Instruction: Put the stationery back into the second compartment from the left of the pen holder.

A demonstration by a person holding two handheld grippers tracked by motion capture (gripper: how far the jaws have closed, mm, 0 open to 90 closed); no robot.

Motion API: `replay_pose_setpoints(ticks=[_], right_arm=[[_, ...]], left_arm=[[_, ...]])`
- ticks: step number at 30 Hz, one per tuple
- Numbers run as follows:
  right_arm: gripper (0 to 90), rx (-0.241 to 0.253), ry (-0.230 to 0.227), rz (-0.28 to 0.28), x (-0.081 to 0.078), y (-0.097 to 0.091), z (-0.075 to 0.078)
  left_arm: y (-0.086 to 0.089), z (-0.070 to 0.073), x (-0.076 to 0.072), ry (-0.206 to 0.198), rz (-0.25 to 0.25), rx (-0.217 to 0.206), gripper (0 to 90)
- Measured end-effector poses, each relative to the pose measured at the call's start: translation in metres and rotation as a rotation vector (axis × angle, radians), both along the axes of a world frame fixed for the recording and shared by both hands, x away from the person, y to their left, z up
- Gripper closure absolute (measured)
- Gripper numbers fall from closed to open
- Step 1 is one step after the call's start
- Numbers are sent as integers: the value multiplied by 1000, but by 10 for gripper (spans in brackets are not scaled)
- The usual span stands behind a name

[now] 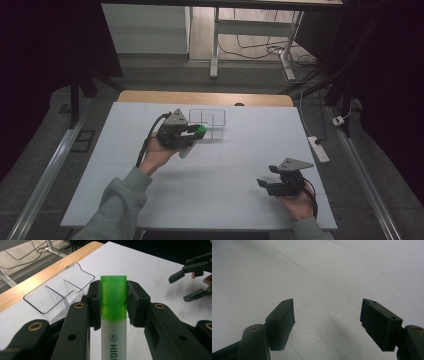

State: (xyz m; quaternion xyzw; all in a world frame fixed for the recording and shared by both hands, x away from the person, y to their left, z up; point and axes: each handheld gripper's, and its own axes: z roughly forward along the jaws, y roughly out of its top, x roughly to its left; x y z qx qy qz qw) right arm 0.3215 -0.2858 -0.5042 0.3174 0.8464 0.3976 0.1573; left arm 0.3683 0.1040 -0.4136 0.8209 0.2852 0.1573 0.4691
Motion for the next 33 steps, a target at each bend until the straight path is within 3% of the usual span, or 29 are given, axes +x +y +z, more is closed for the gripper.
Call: replay_pose_setpoints(ticks=[9,23,33], right_arm=[[280,-1,3,1,0,0,0],[280,0,5,-2,0,0,-1],[280,2,6,-2,0,-1,-1]], left_arm=[[-3,7,9,-19,3,-7,662],[-6,20,29,-37,15,-63,663],[-13,24,45,-53,23,-57,662]])
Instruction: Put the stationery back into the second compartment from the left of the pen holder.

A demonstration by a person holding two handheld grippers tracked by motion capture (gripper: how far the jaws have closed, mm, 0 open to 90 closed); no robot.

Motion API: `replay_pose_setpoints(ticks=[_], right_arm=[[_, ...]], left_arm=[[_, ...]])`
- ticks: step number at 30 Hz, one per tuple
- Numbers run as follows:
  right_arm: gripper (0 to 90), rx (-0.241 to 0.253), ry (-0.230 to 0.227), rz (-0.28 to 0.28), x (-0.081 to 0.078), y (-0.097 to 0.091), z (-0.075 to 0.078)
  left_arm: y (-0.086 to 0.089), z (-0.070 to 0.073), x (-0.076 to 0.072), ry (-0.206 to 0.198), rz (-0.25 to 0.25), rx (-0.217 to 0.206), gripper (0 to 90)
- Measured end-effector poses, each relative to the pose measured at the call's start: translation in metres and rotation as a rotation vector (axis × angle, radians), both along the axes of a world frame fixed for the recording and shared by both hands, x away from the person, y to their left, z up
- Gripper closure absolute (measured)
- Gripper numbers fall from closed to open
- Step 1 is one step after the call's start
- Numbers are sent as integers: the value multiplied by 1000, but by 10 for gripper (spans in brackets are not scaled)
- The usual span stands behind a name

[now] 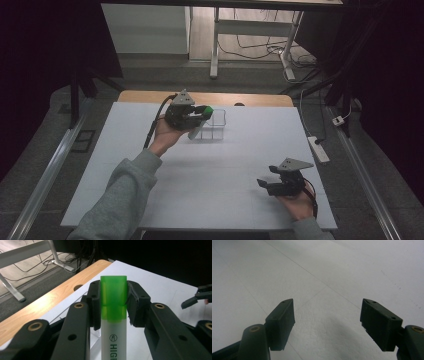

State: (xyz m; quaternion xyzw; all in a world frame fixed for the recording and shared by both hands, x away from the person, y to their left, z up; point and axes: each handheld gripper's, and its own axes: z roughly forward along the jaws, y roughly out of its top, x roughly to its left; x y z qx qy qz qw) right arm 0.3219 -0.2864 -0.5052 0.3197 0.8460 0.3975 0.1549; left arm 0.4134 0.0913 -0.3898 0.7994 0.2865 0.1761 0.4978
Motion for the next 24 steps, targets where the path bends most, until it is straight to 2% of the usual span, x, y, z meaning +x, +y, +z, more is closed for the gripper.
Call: replay_pose_setpoints(ticks=[12,21,24], right_arm=[[280,7,-1,-1,0,-1,0],[279,7,0,-3,0,-1,0],[280,6,-1,-3,0,-2,0]], left_arm=[[-4,7,19,3,13,-11,662],[-10,12,32,-10,18,1,662],[-11,12,37,-4,17,-10,662]])
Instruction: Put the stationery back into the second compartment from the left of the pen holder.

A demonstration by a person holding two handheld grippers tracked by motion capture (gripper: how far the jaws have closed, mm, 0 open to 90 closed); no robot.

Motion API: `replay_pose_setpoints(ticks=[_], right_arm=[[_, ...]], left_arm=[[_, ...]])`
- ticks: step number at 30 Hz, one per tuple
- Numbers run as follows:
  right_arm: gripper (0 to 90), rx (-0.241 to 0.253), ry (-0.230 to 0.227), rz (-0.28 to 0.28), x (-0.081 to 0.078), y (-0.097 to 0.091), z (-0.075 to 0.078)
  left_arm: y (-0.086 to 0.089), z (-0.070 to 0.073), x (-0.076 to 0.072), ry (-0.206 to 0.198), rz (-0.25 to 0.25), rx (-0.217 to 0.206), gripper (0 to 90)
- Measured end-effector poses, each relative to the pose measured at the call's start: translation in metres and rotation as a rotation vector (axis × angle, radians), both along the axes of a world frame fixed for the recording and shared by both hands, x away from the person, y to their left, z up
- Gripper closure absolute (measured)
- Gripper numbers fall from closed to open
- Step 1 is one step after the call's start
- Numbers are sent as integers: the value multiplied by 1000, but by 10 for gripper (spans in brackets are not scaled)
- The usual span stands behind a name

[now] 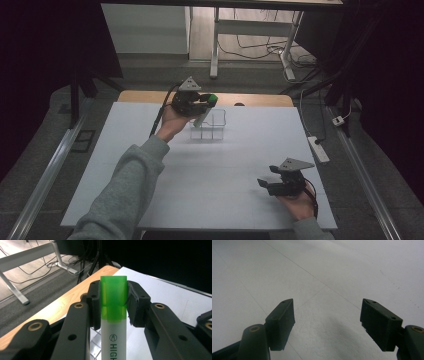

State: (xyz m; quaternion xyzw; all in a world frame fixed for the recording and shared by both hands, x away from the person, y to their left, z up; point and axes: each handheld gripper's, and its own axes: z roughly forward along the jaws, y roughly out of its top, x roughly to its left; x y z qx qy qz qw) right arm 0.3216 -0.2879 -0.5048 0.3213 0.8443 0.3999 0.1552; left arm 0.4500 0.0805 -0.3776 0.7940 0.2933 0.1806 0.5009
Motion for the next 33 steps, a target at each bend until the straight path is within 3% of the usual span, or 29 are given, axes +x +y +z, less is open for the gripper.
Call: replay_pose_setpoints(ticks=[13,21,33], right_arm=[[279,3,1,-2,0,0,0],[279,3,2,-3,0,0,0],[279,2,6,-2,0,-1,-1]], left_arm=[[-2,-1,22,-3,41,-5,662],[-9,-12,37,-2,63,-5,662],[-21,-18,50,-6,65,-29,661]])
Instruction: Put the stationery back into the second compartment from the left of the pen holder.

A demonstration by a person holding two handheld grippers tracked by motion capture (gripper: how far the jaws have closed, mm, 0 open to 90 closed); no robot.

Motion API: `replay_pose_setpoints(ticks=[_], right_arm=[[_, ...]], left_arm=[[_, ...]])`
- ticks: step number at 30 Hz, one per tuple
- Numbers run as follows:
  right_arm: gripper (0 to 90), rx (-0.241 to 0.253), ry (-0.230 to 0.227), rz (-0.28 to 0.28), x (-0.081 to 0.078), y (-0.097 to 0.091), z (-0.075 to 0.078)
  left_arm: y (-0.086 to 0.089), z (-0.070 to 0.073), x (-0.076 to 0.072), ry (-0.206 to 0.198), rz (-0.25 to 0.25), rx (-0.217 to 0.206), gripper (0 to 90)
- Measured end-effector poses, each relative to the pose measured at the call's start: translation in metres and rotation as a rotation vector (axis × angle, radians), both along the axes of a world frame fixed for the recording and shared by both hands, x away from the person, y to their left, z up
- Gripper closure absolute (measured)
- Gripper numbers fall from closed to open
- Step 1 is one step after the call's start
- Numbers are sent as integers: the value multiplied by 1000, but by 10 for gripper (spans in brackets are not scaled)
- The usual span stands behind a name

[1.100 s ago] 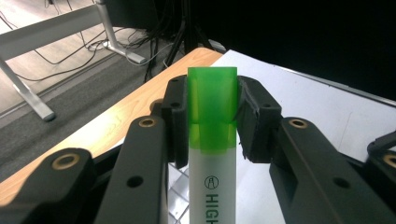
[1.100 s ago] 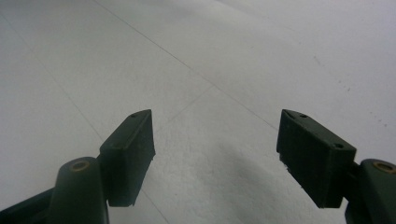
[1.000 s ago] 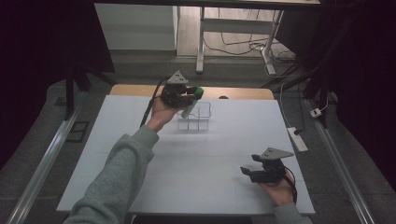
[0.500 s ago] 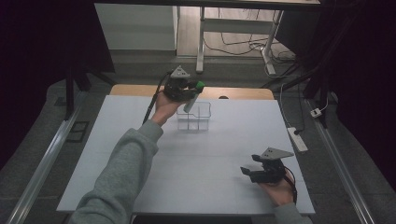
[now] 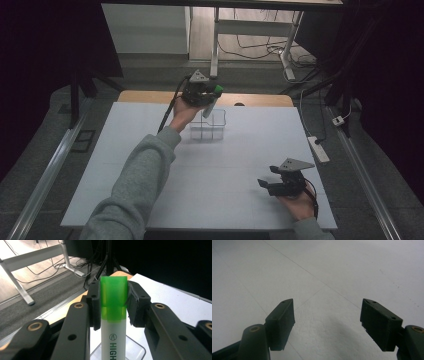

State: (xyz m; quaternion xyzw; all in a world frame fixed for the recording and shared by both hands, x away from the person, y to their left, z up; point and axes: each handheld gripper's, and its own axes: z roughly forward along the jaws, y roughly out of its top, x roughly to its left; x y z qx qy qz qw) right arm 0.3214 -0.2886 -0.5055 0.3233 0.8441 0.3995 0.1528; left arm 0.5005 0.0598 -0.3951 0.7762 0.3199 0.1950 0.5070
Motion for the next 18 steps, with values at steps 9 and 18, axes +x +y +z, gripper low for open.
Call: replay_pose_setpoints(ticks=[9,18], right_arm=[[279,1,1,4,0,-1,0],[278,-1,5,3,-1,0,-1]], left_arm=[[0,-8,5,2,1,8,660],[4,-14,5,34,-20,34,529]])
